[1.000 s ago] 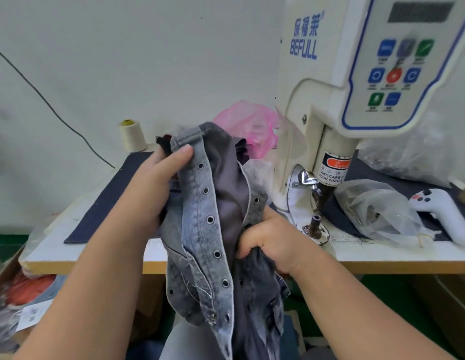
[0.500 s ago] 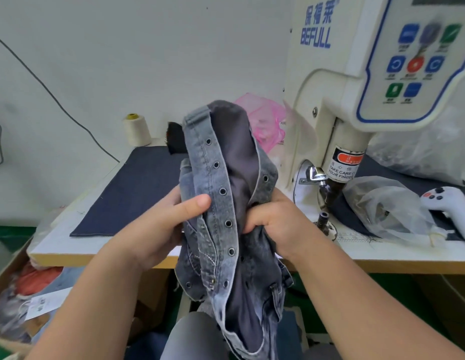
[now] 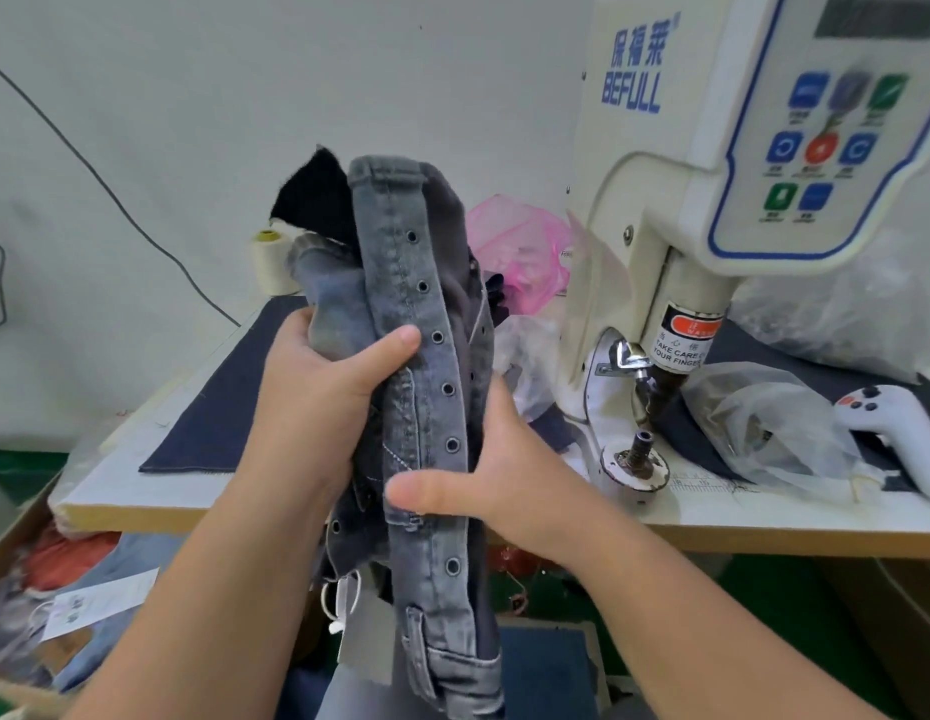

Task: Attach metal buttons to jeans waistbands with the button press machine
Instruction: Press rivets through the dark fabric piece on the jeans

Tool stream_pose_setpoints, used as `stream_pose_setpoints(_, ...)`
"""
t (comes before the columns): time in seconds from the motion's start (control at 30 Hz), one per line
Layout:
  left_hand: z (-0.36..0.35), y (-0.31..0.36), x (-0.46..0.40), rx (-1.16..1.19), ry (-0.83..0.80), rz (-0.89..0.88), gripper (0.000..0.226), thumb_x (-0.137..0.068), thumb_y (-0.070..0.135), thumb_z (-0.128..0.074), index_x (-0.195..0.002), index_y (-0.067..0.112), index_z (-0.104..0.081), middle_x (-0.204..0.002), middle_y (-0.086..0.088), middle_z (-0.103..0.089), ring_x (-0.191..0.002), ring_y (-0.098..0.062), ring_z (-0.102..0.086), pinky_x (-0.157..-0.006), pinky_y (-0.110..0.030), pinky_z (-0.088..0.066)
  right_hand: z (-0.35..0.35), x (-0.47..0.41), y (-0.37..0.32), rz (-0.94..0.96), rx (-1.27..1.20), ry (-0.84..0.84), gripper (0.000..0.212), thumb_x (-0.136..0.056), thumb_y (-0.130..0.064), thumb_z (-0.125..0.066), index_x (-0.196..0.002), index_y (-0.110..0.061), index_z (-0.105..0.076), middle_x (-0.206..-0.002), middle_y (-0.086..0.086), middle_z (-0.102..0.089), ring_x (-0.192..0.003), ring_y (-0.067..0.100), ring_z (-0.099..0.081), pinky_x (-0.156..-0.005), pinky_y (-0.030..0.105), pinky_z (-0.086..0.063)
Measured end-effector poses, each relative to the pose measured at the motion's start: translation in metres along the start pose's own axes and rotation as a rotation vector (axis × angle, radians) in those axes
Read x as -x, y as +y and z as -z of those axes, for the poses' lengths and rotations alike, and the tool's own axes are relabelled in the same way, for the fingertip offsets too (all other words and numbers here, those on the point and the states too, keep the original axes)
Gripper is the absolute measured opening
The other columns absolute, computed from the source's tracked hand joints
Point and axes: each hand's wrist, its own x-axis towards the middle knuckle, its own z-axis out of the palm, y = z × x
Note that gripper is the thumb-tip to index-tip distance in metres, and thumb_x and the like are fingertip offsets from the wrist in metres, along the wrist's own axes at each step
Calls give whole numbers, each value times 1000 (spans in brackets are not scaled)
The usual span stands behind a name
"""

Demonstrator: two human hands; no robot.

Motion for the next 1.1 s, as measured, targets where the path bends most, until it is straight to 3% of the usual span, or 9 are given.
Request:
stream_pose_setpoints(0.07,-4,8,3,41,-125,35,69,-70,32,-84,-129,8,-55,-111,-13,-73,-100,-33,-72,-77,-46,-60,-5,-4,-2,54,-47,101,87,-62,-33,-91,-133,-40,-41,-122,-18,-66,-110,0,-65,-91,27,-51)
stream_pose_setpoints(0.13,1,18,3,37,-273,61,77,-71,38,-81,-136,13,-48,-119,-9,-71,-107,-29,-70,-81,-42,-59,1,-10,-8,64,-136,199,67,-64,-16,-85,-121,-31,-54,-109,-9,-73,-99,9,-71,-86,35,-56)
stream_pose_setpoints(0.23,18,30,4,-183,-381,19,91,-62,43,-85,-142,36,-42,-126,9,-68,-114,-14,-67,-89,-33,-56,15,-24,-24,83,-310,250,55,-62,-9,-76,-114,-18,-62,-101,4,-75,-95,25,-73,-85,48,-58)
stream_pose_setpoints(0.33,21,28,13,-279,-524,-14,74,-69,33,-89,-133,38,-51,-120,16,-70,-108,-6,-68,-78,-17,-56,23,-41,-39,121,-437,250,56,-64,-6,-73,-118,-7,-59,-103,14,-74,-92,31,-73,-78,47,-60)
stream_pose_setpoints(0.5,18,17,13,-441,-144,-140,51,-70,19,-88,-113,35,-66,-103,20,-74,-95,-3,-71,-77,-25,-57,11,-59,-48,165,-488,237,64,-67,-7,-76,-126,-1,-51,-113,19,-70,-100,34,-71,-88,55,-57)
stream_pose_setpoints(0.6,19,16,5,-518,39,-254,39,-73,10,-81,-98,36,-68,-89,25,-73,-81,5,-69,-66,-20,-55,5,-65,-48,187,-368,248,66,-70,-19,-81,-127,-11,-51,-117,10,-70,-108,26,-69,-96,51,-54)
stream_pose_setpoints(0.77,16,18,4,-273,-106,-345,41,-78,6,-81,-111,26,-69,-102,11,-76,-94,-9,-73,-70,-18,-58,-4,-65,-41,95,-265,88,89,-57,-23,-90,-133,-22,-44,-117,2,-69,-106,19,-70,-94,44,-56)
stream_pose_setpoints(0.93,29,18,4,220,-90,5,19,-88,30,-65,-99,22,-78,-106,-8,-76,-94,-28,-74,-67,-37,-60,11,-58,-43,185,-373,23,56,-65,3,-75,-112,-25,-60,-99,3,-75,-92,23,-73,-83,41,-60)
stream_pose_setpoints(1.1,42,28,1,224,-113,152,25,-85,36,-62,-80,22,-82,-89,-8,-78,-74,-26,-76,-56,-37,-59,27,-38,-47,187,-560,-93,48,-71,15,-61,-113,-8,-60,-85,10,-75,-76,25,-73,-66,36,-60)
